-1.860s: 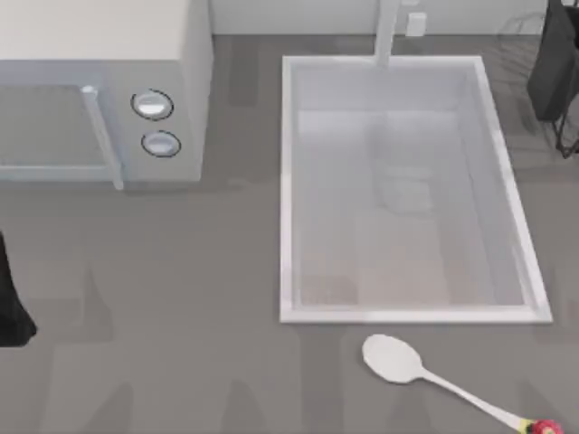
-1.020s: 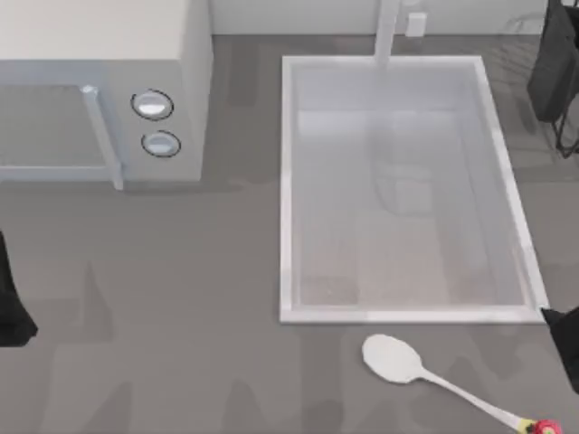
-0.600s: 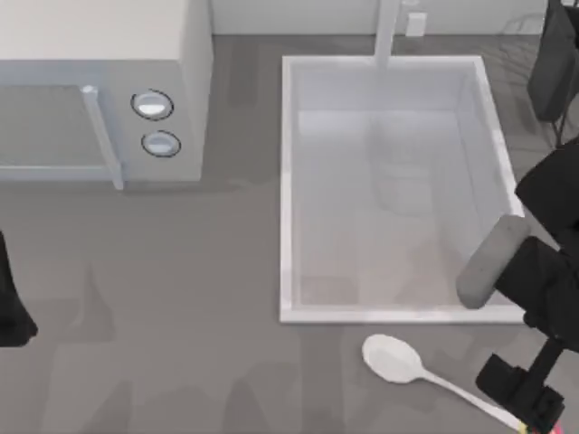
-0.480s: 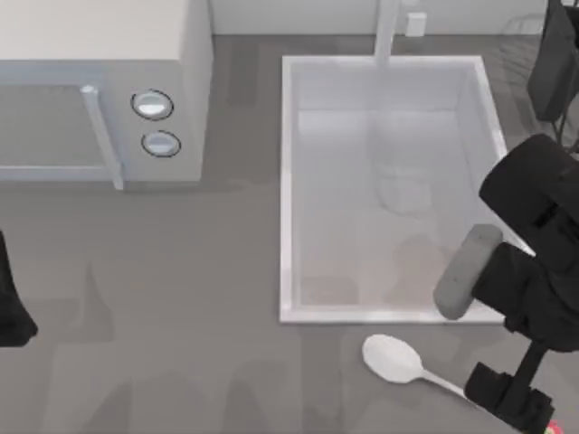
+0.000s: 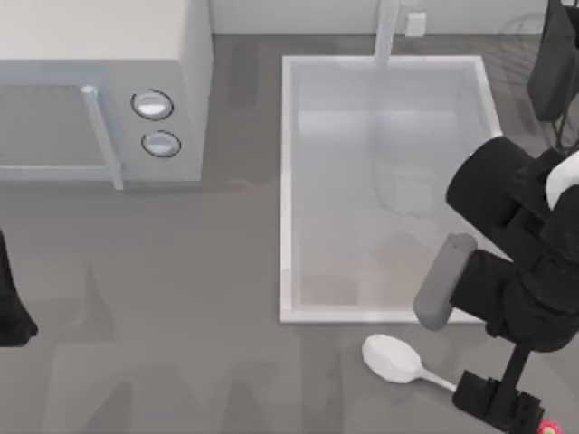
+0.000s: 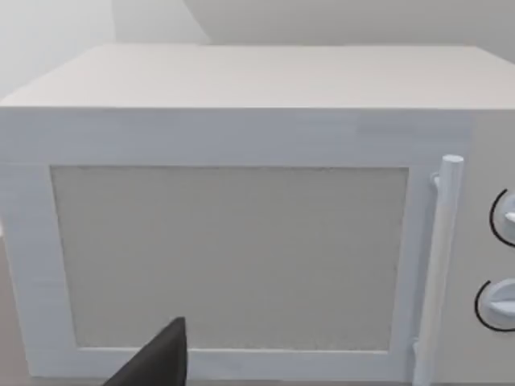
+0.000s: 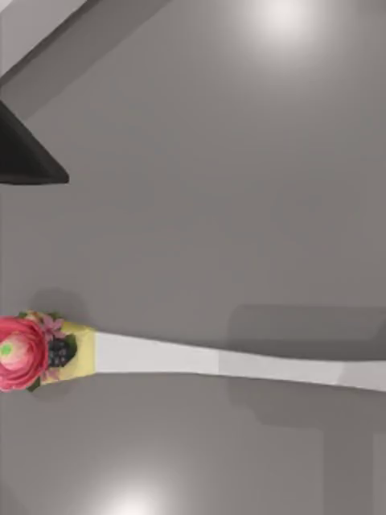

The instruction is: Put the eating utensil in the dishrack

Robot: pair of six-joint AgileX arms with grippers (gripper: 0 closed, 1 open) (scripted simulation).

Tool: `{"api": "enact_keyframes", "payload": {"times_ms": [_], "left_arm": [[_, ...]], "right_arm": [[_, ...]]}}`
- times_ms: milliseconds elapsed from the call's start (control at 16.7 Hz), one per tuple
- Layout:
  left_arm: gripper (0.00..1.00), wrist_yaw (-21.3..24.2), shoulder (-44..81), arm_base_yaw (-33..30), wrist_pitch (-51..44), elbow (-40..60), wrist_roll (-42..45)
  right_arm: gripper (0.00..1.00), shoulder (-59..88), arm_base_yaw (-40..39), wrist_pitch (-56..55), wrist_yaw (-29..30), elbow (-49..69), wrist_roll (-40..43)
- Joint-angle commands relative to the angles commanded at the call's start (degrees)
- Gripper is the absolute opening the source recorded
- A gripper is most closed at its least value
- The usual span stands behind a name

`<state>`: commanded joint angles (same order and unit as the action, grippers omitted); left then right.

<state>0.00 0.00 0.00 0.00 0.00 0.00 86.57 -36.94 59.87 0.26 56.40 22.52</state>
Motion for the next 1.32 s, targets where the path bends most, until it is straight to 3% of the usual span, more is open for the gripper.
{"api": "enact_keyframes", "payload": {"times_ms": [240,660,1020,1320], "left_arm": [[1.00,0.0,0.0,0.0,0.0,0.0,0.0],[1.00,0.0,0.0,0.0,0.0,0.0,0.0],[1.00,0.0,0.0,0.0,0.0,0.0,0.0],[1.00,0.0,0.0,0.0,0.0,0.0,0.0]], "right_arm": [[1.00,2.0,-0.2,-4.0,0.0,-2.3,0.1],[1.00,10.7,-0.3,-22.8,0.0,-12.0,-0.1],[1.00,12.0,-0.3,-25.3,0.0,-13.5,-0.2],[0.62,12.0,-0.3,-25.3,0.0,-13.5,-0.2]]}}
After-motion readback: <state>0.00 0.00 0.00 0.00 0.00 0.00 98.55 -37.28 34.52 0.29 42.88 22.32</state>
